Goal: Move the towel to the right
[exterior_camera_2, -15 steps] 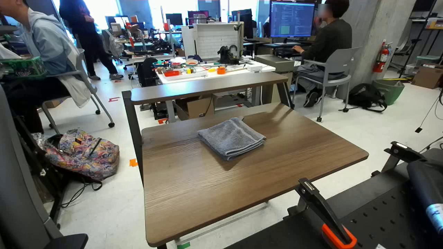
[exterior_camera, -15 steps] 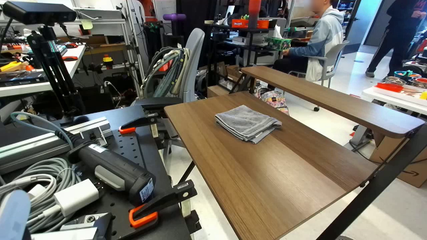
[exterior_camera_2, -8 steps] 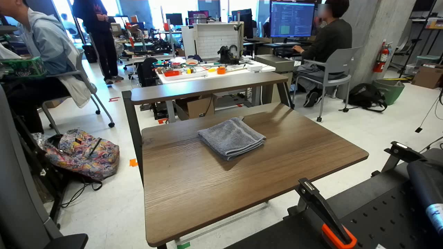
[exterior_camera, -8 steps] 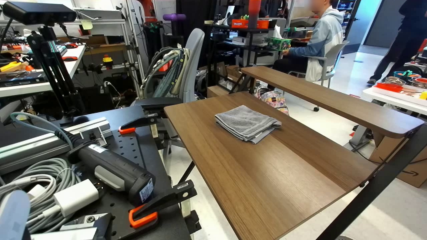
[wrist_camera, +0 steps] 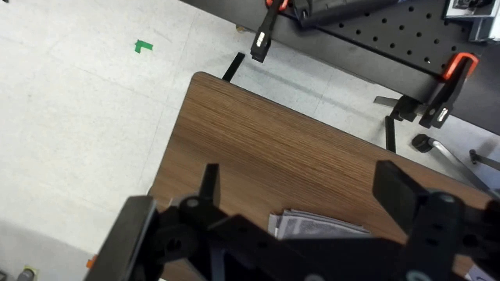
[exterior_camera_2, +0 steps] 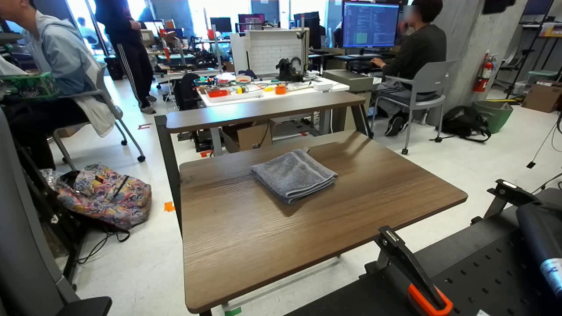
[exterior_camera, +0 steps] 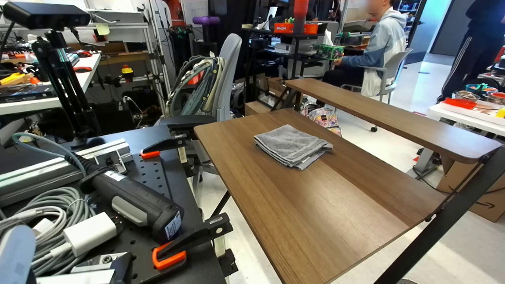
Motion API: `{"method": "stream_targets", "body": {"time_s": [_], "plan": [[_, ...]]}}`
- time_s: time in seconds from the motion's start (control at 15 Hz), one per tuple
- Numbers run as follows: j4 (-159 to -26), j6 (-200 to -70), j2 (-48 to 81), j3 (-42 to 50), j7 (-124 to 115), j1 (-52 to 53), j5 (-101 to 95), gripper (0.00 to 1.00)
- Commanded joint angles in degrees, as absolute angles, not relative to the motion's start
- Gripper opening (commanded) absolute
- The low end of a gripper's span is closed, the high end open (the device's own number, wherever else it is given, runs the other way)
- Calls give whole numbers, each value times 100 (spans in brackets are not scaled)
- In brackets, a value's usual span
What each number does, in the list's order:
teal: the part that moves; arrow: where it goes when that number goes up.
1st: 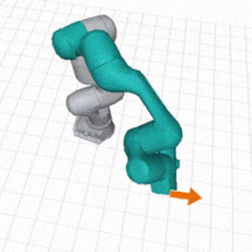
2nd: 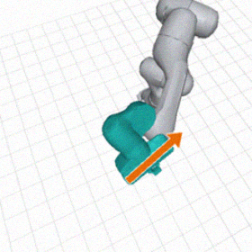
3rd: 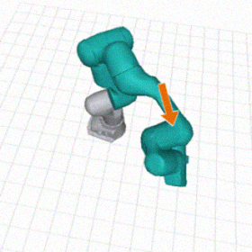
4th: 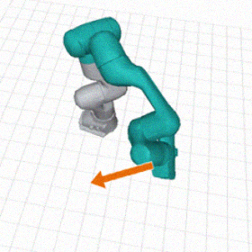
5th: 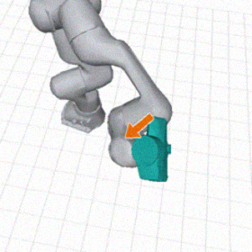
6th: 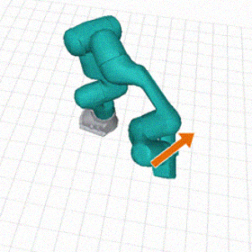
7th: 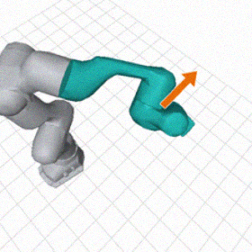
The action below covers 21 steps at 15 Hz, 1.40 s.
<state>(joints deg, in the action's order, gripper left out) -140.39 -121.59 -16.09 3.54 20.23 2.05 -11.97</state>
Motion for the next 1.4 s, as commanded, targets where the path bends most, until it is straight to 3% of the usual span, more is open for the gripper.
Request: {"method": "stream_targets", "body": {"time_s": [0.0, 0.53, 1.33], "plan": [[-13794, -13052, -652, 65, 1818, 462, -857, 100], [-11974, -14250, 2082, -505, 827, 764, -807, 100], [-8833, -13783, 5124, -240, 286, 1161, -1065, 100]]}}
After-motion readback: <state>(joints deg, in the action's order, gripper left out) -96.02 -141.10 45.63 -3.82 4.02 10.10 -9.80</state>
